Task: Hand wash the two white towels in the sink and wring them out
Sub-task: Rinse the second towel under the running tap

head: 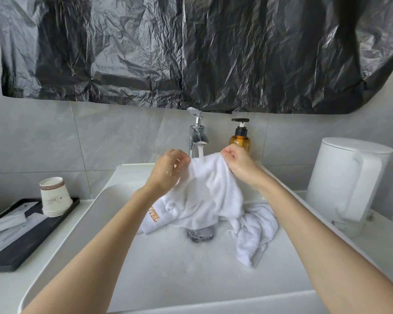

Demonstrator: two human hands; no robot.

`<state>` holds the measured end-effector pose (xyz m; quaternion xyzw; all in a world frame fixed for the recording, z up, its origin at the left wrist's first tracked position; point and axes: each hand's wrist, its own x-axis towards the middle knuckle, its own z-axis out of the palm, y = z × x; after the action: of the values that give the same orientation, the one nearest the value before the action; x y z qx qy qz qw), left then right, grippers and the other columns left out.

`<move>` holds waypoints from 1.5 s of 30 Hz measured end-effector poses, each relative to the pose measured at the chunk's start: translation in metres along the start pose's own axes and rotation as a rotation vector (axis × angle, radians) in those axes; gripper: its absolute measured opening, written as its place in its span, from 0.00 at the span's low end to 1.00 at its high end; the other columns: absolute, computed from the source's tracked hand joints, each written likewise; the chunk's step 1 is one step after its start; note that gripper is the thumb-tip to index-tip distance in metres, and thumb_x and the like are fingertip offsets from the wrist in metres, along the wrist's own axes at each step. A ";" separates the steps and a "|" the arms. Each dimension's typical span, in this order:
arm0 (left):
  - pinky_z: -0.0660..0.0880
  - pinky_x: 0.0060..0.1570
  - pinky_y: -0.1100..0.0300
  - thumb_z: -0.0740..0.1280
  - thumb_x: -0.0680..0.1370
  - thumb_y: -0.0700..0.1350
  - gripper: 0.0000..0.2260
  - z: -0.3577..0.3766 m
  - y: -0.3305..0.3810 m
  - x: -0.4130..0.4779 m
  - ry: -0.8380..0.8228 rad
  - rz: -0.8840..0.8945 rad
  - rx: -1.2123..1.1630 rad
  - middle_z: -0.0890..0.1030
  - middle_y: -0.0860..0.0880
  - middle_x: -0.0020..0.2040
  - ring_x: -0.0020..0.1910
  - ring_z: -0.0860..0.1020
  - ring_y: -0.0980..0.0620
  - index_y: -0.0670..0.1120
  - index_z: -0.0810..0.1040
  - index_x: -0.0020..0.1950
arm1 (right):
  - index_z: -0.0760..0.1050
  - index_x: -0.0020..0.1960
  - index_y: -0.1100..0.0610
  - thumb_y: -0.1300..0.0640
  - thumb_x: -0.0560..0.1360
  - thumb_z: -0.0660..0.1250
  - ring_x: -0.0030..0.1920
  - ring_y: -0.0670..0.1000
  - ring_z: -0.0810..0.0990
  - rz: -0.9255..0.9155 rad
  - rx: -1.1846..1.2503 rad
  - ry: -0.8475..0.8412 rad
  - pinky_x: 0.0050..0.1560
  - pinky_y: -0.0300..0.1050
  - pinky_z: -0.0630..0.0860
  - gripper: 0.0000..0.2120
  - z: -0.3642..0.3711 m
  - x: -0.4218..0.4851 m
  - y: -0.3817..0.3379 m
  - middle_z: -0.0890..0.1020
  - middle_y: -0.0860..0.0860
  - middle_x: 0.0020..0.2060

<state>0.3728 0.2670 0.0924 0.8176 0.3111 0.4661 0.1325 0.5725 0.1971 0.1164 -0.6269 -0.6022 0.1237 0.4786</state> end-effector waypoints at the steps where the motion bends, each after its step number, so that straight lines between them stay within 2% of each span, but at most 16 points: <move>1: 0.68 0.38 0.68 0.68 0.79 0.42 0.02 0.003 0.000 -0.003 0.046 0.038 0.030 0.72 0.54 0.40 0.37 0.71 0.62 0.45 0.76 0.47 | 0.73 0.49 0.54 0.57 0.82 0.56 0.38 0.49 0.70 0.060 0.044 -0.027 0.40 0.44 0.67 0.08 0.003 0.001 0.002 0.74 0.50 0.37; 4: 0.68 0.32 0.61 0.69 0.76 0.48 0.07 0.006 0.015 -0.010 0.077 0.143 0.116 0.71 0.58 0.30 0.28 0.69 0.61 0.49 0.73 0.42 | 0.75 0.52 0.65 0.57 0.82 0.56 0.40 0.54 0.68 0.199 0.264 -0.066 0.37 0.43 0.62 0.13 0.003 0.006 0.008 0.72 0.55 0.38; 6: 0.69 0.32 0.60 0.68 0.74 0.50 0.06 0.012 0.024 -0.016 -0.100 0.201 0.213 0.72 0.58 0.26 0.26 0.69 0.61 0.51 0.76 0.38 | 0.74 0.47 0.63 0.58 0.82 0.58 0.40 0.55 0.69 0.263 0.414 -0.015 0.35 0.44 0.64 0.10 -0.003 0.009 0.009 0.72 0.55 0.37; 9: 0.69 0.38 0.60 0.67 0.76 0.52 0.09 0.028 0.025 -0.028 -0.400 0.190 0.434 0.80 0.56 0.44 0.40 0.77 0.54 0.56 0.82 0.55 | 0.73 0.44 0.60 0.62 0.81 0.61 0.36 0.51 0.75 0.337 0.624 0.042 0.39 0.43 0.72 0.07 -0.010 0.011 0.009 0.75 0.55 0.36; 14: 0.71 0.40 0.58 0.71 0.74 0.56 0.15 0.039 0.019 -0.029 -0.134 -0.047 0.273 0.79 0.54 0.54 0.49 0.79 0.49 0.52 0.79 0.57 | 0.73 0.43 0.62 0.66 0.78 0.64 0.33 0.50 0.76 0.401 0.759 -0.019 0.34 0.41 0.75 0.06 -0.014 0.009 0.012 0.75 0.55 0.34; 16: 0.73 0.44 0.59 0.74 0.70 0.61 0.19 0.038 0.019 -0.030 -0.202 -0.125 0.182 0.79 0.57 0.54 0.50 0.79 0.52 0.55 0.79 0.57 | 0.73 0.41 0.62 0.67 0.78 0.64 0.30 0.50 0.77 0.412 0.799 -0.031 0.31 0.39 0.76 0.07 -0.012 0.008 0.010 0.75 0.55 0.33; 18: 0.73 0.45 0.58 0.73 0.69 0.63 0.21 0.039 0.022 -0.033 -0.258 -0.083 0.281 0.79 0.58 0.53 0.51 0.77 0.53 0.55 0.77 0.57 | 0.73 0.40 0.62 0.68 0.77 0.64 0.28 0.49 0.77 0.423 0.833 -0.048 0.29 0.39 0.76 0.08 -0.009 0.008 0.009 0.75 0.55 0.32; 21: 0.70 0.39 0.58 0.72 0.72 0.60 0.15 0.045 0.024 -0.034 -0.131 0.016 0.299 0.77 0.57 0.48 0.48 0.76 0.52 0.53 0.74 0.50 | 0.73 0.41 0.62 0.68 0.77 0.65 0.31 0.51 0.80 0.456 0.882 -0.084 0.29 0.41 0.77 0.07 -0.008 0.006 0.006 0.76 0.55 0.33; 24: 0.64 0.37 0.59 0.70 0.76 0.54 0.06 0.045 0.024 -0.032 -0.126 0.012 0.263 0.80 0.56 0.44 0.44 0.77 0.50 0.53 0.81 0.48 | 0.73 0.42 0.62 0.69 0.77 0.65 0.34 0.52 0.79 0.463 0.882 -0.063 0.32 0.42 0.78 0.06 -0.010 0.008 0.008 0.77 0.55 0.34; 29: 0.75 0.39 0.58 0.76 0.72 0.53 0.05 0.024 0.015 -0.017 -0.211 -0.027 0.036 0.83 0.58 0.38 0.33 0.77 0.63 0.56 0.83 0.37 | 0.72 0.38 0.60 0.68 0.78 0.62 0.29 0.50 0.74 0.421 0.672 0.145 0.34 0.43 0.72 0.11 -0.012 0.014 0.021 0.74 0.55 0.32; 32: 0.76 0.38 0.61 0.78 0.70 0.46 0.03 0.012 0.019 -0.009 -0.282 -0.037 -0.146 0.85 0.55 0.42 0.33 0.78 0.67 0.51 0.85 0.39 | 0.75 0.40 0.58 0.64 0.78 0.60 0.33 0.52 0.75 0.429 0.467 0.249 0.37 0.43 0.71 0.10 -0.016 0.018 0.033 0.77 0.55 0.34; 35: 0.63 0.25 0.66 0.80 0.68 0.48 0.06 -0.008 0.019 -0.008 -0.520 -0.190 -0.144 0.84 0.51 0.39 0.24 0.68 0.61 0.50 0.87 0.42 | 0.75 0.52 0.56 0.59 0.80 0.55 0.43 0.53 0.75 0.443 0.295 0.332 0.38 0.42 0.70 0.10 -0.021 0.019 0.040 0.78 0.54 0.45; 37: 0.59 0.29 0.61 0.80 0.63 0.57 0.11 -0.014 0.016 -0.010 -0.828 -0.288 0.057 0.79 0.54 0.33 0.28 0.66 0.54 0.54 0.86 0.40 | 0.74 0.52 0.54 0.58 0.81 0.54 0.45 0.53 0.75 0.413 0.268 0.351 0.40 0.43 0.69 0.10 -0.023 0.017 0.038 0.77 0.53 0.45; 40: 0.75 0.46 0.62 0.79 0.60 0.57 0.13 -0.008 0.018 -0.017 -1.105 -0.380 0.190 0.84 0.59 0.40 0.42 0.79 0.56 0.59 0.86 0.44 | 0.71 0.44 0.54 0.57 0.81 0.54 0.39 0.51 0.71 0.311 0.235 0.315 0.41 0.43 0.67 0.10 -0.022 0.015 0.030 0.72 0.53 0.37; 42: 0.74 0.51 0.63 0.77 0.66 0.51 0.09 -0.005 0.018 -0.017 -1.061 -0.352 0.132 0.84 0.61 0.40 0.43 0.80 0.59 0.60 0.86 0.44 | 0.73 0.45 0.54 0.55 0.81 0.55 0.42 0.52 0.73 0.238 0.250 0.274 0.45 0.47 0.70 0.10 -0.021 0.014 0.025 0.75 0.55 0.41; 45: 0.73 0.39 0.68 0.69 0.75 0.38 0.10 -0.002 0.014 -0.011 -0.652 -0.288 -0.035 0.83 0.54 0.39 0.42 0.77 0.54 0.53 0.84 0.41 | 0.76 0.47 0.51 0.55 0.82 0.58 0.48 0.52 0.74 0.155 0.354 0.128 0.52 0.49 0.72 0.09 -0.018 0.012 0.019 0.77 0.55 0.46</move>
<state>0.3724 0.2490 0.0936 0.8687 0.3565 0.1623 0.3031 0.6001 0.2029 0.1164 -0.5839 -0.4895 0.2241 0.6077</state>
